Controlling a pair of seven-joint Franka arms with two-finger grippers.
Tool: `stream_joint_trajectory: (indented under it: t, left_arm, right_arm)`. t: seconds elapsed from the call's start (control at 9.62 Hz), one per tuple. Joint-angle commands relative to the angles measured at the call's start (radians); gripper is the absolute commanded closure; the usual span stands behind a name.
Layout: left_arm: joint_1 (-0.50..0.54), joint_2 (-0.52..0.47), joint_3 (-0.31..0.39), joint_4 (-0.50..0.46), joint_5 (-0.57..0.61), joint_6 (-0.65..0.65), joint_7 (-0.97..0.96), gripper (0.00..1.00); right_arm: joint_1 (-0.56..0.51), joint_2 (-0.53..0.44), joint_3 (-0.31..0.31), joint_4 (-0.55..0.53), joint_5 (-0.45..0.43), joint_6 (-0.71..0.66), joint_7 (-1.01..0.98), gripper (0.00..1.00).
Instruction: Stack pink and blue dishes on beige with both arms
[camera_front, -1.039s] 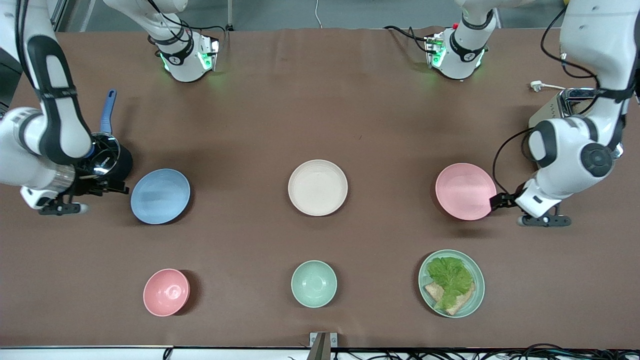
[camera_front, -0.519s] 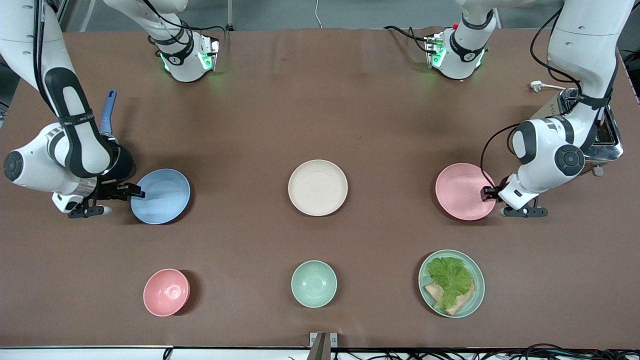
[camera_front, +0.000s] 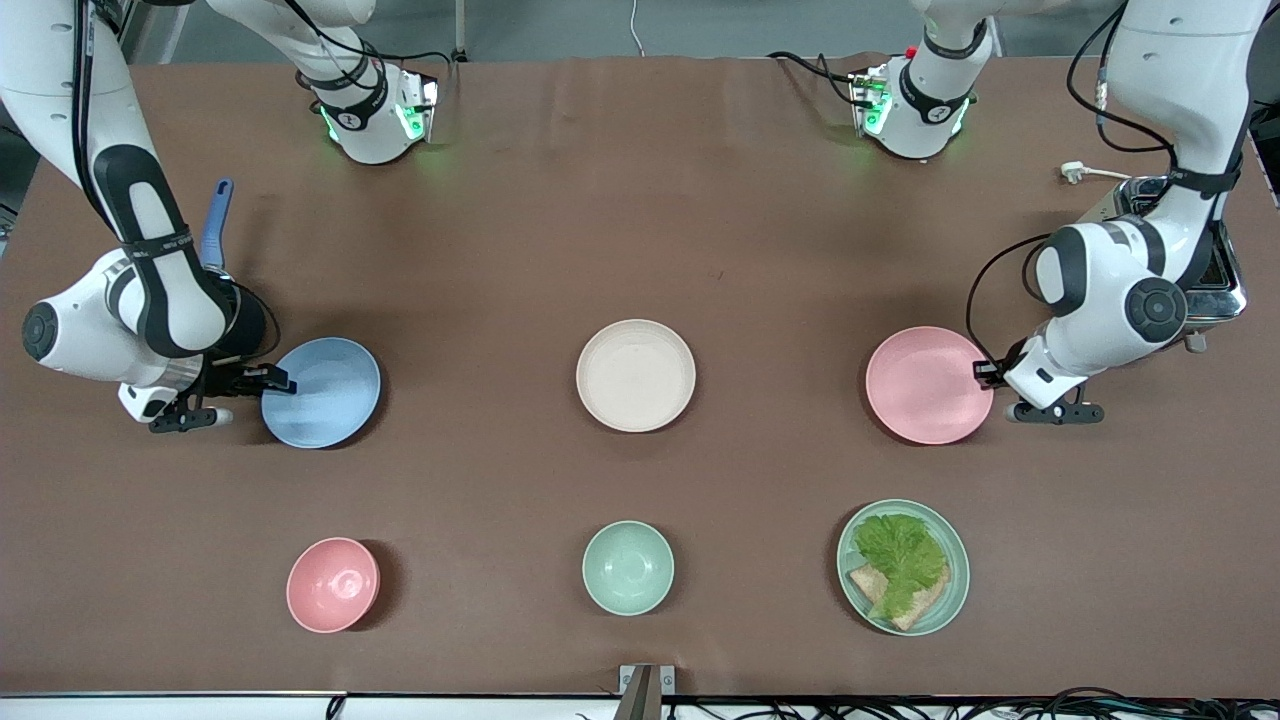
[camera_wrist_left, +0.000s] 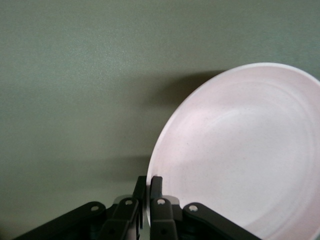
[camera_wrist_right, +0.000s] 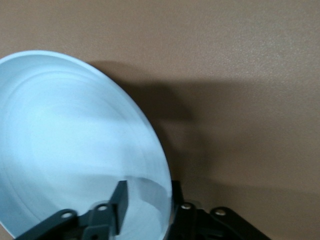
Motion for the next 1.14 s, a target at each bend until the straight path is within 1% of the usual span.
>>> stream_joint_trajectory:
  t: [0.0,0.1,0.21,0.31,0.42,0.52,0.62,0.73,0.83,1.04]
  left_arm:
    - [0.000,-0.065,-0.064,-0.011,-0.015,-0.049,-0.005,1.00]
    - [0.000,-0.111,-0.139,-0.004,-0.017,-0.057,-0.097,1.00]
    - [0.000,-0.128,-0.210,0.022,-0.015,-0.059,-0.189,1.00]
    - [0.003,-0.127,-0.299,0.052,-0.020,-0.076,-0.264,1.00]
    - [0.002,-0.118,-0.371,0.075,-0.051,-0.079,-0.324,1.00]
    - [-0.006,-0.066,-0.469,0.142,-0.113,-0.079,-0.370,0.99]
    - [-0.016,-0.008,-0.528,0.192,-0.130,-0.079,-0.410,0.99]
    - [-0.017,0.040,-0.583,0.215,-0.127,-0.074,-0.477,0.99]
    - [-0.023,0.089,-0.620,0.242,-0.125,-0.064,-0.510,0.99]
    - [-0.073,0.221,-0.629,0.296,-0.092,-0.044,-0.547,0.97]
  right_arm:
    - [-0.017,0.007,0.004,-0.013,0.061,0.014,-0.032,0.94]
    - [-0.017,0.006,0.003,-0.007,0.064,0.005,-0.033,0.99]
    - [-0.009,-0.005,-0.006,-0.001,0.064,-0.018,-0.038,1.00]
    - [0.000,-0.031,-0.034,0.047,0.063,-0.112,-0.027,1.00]
    - [0.009,-0.037,-0.063,0.125,0.052,-0.241,-0.012,1.00]
    - [0.035,-0.037,-0.113,0.225,0.040,-0.389,0.005,0.99]
    - [0.032,-0.039,-0.118,0.294,0.014,-0.482,0.041,0.99]
    - [0.032,-0.042,-0.116,0.383,-0.029,-0.601,0.151,0.99]
    - [0.043,-0.044,-0.108,0.470,-0.041,-0.707,0.275,0.99]
    - [0.089,-0.047,-0.103,0.564,-0.046,-0.823,0.431,0.99]
